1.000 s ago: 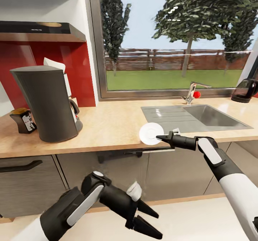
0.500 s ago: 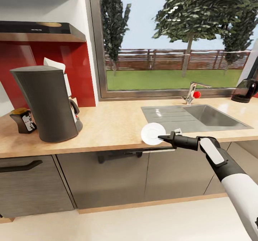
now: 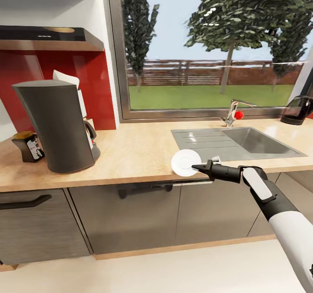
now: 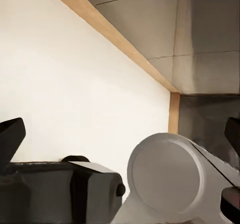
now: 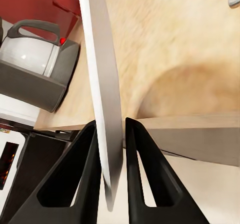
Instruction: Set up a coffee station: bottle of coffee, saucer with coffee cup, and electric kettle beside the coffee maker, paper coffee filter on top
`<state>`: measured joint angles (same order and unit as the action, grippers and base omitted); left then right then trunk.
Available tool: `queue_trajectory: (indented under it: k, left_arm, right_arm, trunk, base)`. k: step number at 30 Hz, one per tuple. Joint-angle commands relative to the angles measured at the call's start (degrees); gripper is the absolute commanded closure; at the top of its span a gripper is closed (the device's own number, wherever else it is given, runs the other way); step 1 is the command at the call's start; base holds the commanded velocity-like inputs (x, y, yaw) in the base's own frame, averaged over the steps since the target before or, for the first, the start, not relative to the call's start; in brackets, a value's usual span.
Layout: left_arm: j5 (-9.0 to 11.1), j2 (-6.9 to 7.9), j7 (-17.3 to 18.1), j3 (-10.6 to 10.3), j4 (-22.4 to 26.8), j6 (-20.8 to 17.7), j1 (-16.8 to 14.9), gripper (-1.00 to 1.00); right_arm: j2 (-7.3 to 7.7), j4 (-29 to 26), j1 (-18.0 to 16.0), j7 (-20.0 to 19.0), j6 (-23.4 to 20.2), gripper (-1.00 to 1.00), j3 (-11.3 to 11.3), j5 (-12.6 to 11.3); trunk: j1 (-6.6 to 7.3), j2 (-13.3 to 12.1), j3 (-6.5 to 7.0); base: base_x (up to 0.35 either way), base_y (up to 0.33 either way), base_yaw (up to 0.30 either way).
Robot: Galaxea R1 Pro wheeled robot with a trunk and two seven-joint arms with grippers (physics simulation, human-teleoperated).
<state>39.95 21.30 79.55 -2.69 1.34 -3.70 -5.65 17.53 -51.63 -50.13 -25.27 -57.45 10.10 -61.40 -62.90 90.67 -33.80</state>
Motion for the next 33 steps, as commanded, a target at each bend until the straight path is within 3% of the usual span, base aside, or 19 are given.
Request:
queue_trajectory:
  k: [1,16,33]
  left_arm:
    - [0.3,0.02,-0.2,-0.1,0.0,-0.4,0.0,-1.00]
    - [0.3,0.06,-1.5,0.4,0.0,-1.0,0.2,-1.00]
    - [0.3,-0.03,-1.5,0.4,0.0,-1.0,0.2,-1.00]
  right_arm:
    - [0.05,0.0,-0.1,-0.7,0.0,1.00,0.1,0.3]
    - [0.05,0.0,-0.1,-0.7,0.0,1.00,0.2,0.3]
    - [0.05,-0.1,-0.1,-0.7,0.0,1.00,0.2,0.3]
  trunk:
    - [0.00,0.0,-0.06]
    - [0.00,0.0,-0.06]
    - [0.00,0.0,-0.06]
  base:
    - [0.000,0.000,0.000]
    - [0.000,0.000,0.000]
    - [0.000,0.000,0.254]
